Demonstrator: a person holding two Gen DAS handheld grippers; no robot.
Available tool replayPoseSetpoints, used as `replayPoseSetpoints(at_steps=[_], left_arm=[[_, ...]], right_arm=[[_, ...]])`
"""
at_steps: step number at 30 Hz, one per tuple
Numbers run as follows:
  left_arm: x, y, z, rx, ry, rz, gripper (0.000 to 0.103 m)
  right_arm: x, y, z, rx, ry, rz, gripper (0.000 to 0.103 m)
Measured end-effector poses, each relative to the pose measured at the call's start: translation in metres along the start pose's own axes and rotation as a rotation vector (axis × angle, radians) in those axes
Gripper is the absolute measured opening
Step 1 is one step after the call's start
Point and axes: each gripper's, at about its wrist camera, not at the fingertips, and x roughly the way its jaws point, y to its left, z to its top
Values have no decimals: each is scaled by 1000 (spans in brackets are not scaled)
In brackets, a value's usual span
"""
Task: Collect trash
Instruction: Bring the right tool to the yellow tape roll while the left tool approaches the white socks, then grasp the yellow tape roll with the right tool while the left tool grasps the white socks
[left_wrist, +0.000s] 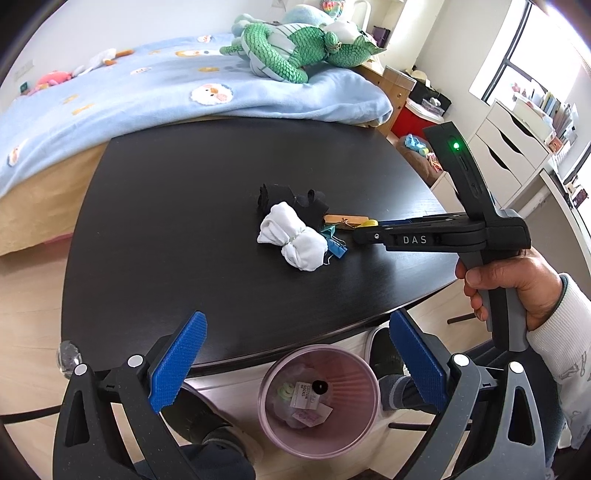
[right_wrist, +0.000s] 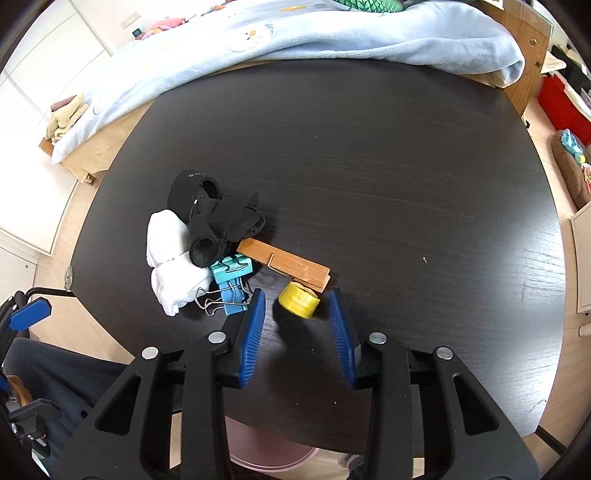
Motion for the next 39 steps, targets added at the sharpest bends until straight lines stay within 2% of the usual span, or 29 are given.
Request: replayPoseSetpoints(at_steps=[2,3,4,14,22,28,35,39], left_arm=[[0,0,0,1,1,-1,95],[0,0,0,2,1,-2,95],[0,0,1,3,1,-1,95],[3,-2,5,8,0,-3,95],[12,-5,21,0,-3,-15,95],[33,5,36,-101,32,-39,95],[67,22,49,-219,96,-17,95],[82,26,49,-264,119,-42,95]], right_arm=[[0,0,0,2,-3,-1,33],[1,0,0,0,-2,-2,25],[1,1,-1,-3,-2,-6,21],[-12,1,-3,-9,-31,-6,21],[-36,3,-16,-8,-66,5,21],[-45,6,-21,-19,-74,5,21],[-46,-1,-21,-13,-72,-9,21],[-47,-5,-24,-9,-71,-14,21]])
